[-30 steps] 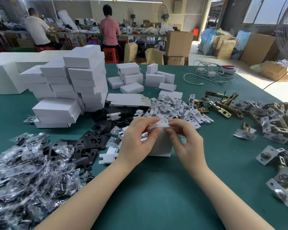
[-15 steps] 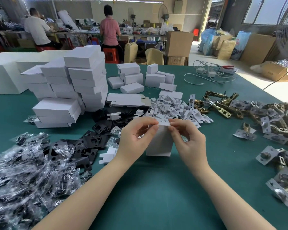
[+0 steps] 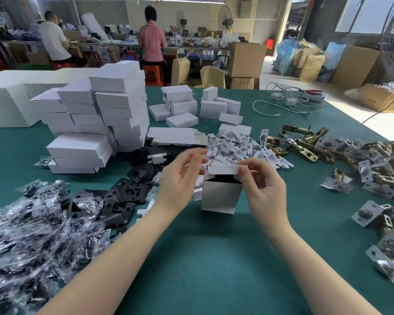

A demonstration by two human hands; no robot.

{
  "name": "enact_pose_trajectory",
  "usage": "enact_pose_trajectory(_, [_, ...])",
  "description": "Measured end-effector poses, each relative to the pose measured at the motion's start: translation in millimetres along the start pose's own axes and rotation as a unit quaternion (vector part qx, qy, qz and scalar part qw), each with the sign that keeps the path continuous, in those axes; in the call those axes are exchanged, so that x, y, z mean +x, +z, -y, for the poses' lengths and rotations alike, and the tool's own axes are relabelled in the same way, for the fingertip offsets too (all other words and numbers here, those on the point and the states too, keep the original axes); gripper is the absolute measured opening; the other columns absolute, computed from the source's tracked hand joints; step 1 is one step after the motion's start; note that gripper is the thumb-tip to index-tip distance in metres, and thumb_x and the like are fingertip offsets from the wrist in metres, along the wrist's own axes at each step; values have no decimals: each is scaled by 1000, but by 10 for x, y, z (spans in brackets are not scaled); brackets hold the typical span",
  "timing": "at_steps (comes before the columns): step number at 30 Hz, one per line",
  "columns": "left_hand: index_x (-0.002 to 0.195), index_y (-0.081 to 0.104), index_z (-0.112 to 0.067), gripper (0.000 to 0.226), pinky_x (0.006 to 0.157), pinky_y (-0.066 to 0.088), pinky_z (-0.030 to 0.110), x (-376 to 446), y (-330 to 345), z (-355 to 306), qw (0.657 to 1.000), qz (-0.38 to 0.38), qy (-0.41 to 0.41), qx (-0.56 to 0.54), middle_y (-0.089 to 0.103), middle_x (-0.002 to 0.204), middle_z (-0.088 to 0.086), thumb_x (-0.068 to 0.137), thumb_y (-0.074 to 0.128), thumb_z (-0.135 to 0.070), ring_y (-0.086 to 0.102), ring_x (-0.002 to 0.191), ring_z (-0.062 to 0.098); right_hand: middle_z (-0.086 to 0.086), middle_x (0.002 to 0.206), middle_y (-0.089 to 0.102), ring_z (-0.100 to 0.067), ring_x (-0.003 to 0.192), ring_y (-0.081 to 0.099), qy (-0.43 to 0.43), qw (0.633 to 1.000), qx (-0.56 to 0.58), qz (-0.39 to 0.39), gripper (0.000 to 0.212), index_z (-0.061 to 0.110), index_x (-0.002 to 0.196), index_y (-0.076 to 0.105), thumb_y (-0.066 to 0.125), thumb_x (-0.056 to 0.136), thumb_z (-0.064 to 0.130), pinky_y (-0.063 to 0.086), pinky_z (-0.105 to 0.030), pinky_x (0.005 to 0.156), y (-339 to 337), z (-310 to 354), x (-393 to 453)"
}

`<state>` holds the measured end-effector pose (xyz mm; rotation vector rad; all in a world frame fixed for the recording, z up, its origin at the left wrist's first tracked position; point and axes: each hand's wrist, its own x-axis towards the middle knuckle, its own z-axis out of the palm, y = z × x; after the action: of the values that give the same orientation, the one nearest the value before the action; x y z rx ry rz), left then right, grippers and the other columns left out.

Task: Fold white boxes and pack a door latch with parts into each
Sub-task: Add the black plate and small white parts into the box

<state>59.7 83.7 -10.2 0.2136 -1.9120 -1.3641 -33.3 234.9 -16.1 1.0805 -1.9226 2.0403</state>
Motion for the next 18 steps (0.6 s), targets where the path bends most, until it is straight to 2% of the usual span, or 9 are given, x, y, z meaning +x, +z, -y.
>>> enact_pose_trajectory(2, [103,65,-38,12,74,53,21,160,-205,-29,992,7,-70,102,69,89,-17,98,54,-33,64,77,-4,17,68,63,2,60,54,6,1000,5,-8,11,32,83,64,62,92,27,41,-10,58,-6,30,26])
enact_pose_trajectory(3, [101,66,-39,13,75,50,20,240,-337,-30,976,17,-88,197,67,90,-20,95,58,-31,61,77,-7,17,64,61,1,57,50,8,1000,-2,-7,13,31,80,63,61,92,29,39,-10,56,-11,43,37])
enact_pose_trajectory(4, [102,68,-38,17,78,47,20,306,-488,-22,949,31,-102,297,67,95,-21,92,60,-27,59,78,-6,18,63,61,1,56,48,8,1000,-8,-4,15,29,78,62,60,92,31,38,-10,55,-10,57,50])
enact_pose_trajectory(6, [111,70,-28,24,86,46,26,395,-778,12,876,76,-149,453,69,111,-7,89,62,-23,60,91,9,19,61,58,1,55,46,8,1000,-15,-3,20,26,75,60,56,92,37,36,-11,54,0,78,73])
enact_pose_trajectory(9, [123,65,-21,35,96,47,32,415,-1099,76,785,144,-254,546,63,127,4,90,65,-28,59,113,23,19,56,51,1,55,44,11,999,-36,4,29,26,70,53,53,97,38,32,-10,53,36,87,102])
enact_pose_trajectory(12, [128,63,-22,40,97,45,29,393,-1269,141,731,195,-310,576,63,129,2,91,64,-36,57,118,22,19,55,46,1,55,42,18,999,-38,13,33,26,68,48,50,97,42,32,-10,54,62,95,122])
enact_pose_trajectory(14, [121,67,-27,31,97,46,29,397,-1320,172,727,194,-312,580,65,125,-1,92,63,-38,58,115,22,19,54,43,2,55,40,28,999,-29,15,31,26,67,46,47,94,40,33,-8,54,67,92,140])
enact_pose_trajectory(17, [91,68,-36,4,88,50,31,420,-1259,169,807,136,-237,523,71,107,-7,90,66,-38,62,97,15,20,53,43,2,55,39,39,999,-28,16,31,26,67,45,47,96,36,33,-9,54,69,59,168])
enact_pose_trajectory(18, [84,65,-39,5,81,49,28,424,-1188,141,835,134,-202,494,71,99,-12,88,67,-40,62,90,9,20,53,44,2,55,39,41,999,-30,16,31,27,67,45,46,95,38,32,-10,54,74,55,176])
